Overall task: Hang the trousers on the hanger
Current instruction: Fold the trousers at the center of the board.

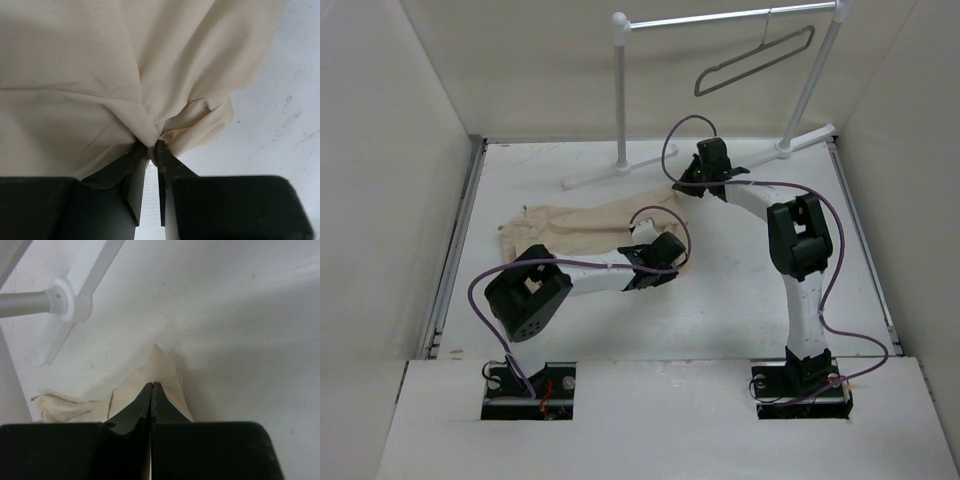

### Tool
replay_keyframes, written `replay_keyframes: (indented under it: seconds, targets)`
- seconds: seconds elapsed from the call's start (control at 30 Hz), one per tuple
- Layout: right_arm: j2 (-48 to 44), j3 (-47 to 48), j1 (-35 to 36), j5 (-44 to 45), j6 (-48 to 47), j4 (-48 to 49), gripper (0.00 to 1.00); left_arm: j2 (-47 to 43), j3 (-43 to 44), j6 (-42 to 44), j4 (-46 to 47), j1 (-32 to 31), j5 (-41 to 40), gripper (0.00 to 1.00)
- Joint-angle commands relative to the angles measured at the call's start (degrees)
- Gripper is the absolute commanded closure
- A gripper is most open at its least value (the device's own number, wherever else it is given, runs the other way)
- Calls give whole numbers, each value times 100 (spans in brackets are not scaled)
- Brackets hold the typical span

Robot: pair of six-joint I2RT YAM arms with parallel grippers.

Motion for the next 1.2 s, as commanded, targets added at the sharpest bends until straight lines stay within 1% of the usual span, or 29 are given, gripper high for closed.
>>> replay_keyframes:
  seconds: [0.0,0.07,0.1,0.17,0.2,0.23,0.27,0.33,0.4,0.5,0.6,0.67,0.73,0.77,0.8,0.87,0.93,0.97,1.03,1.17]
  targets:
    - [218,365,-63,437,95,29,98,-332,-94,-61,-150,-58,30,88]
    - [254,383,-63,447,78,3,94,-402,-85,-61,-151,-32,21,88]
    - [202,331,-63,446,69,12,89,-463,-67,-61,-177,-23,3,86]
    - [-78,103,-63,429,42,117,69,-630,-6,-35,-229,21,-41,78]
    - [-280,-63,-63,385,25,204,60,-744,29,-18,-238,56,-93,74]
    - [-500,-265,-63,341,7,301,54,-867,64,0,-238,82,-154,70]
    - [-737,-493,-63,324,7,389,49,-990,108,18,-238,117,-207,69]
    - [-1132,-845,-63,349,7,434,42,-1192,178,61,-230,196,-321,68]
    - [-1511,-1293,-63,394,-10,434,40,-1368,231,114,-238,302,-418,67]
    - [-1977,-2049,-63,411,-19,442,41,-1632,135,185,-238,504,-401,67]
    - [-2277,-2735,95,385,-37,486,40,-1966,-137,237,-265,898,-375,67]
    - [-2365,-3078,262,289,-46,486,40,-2168,-295,307,-344,1381,-252,65]
    - [-2383,-3351,455,131,-20,495,40,-2204,-375,552,-396,1960,-77,64]
    - [-2374,-3465,543,60,15,513,44,-2204,-418,728,-405,2242,-6,64]
    - [-2348,-3571,622,34,68,565,52,-2187,-488,904,-379,2523,47,64]
    - [-2339,-3764,745,-28,121,697,71,-2160,-673,1229,-335,3059,135,65]
    - [-2487,-3975,816,-11,209,732,85,-2204,-927,1510,-326,3543,179,67]
    - [-2610,-4098,825,15,270,741,88,-2239,-1094,1634,-292,3763,162,68]
    - [-2900,-4405,834,25,393,671,92,-2318,-1445,1828,-230,4255,179,70]
    - [-3480,-5108,1018,-116,490,478,93,-2546,-2114,1881,-185,5161,240,73]
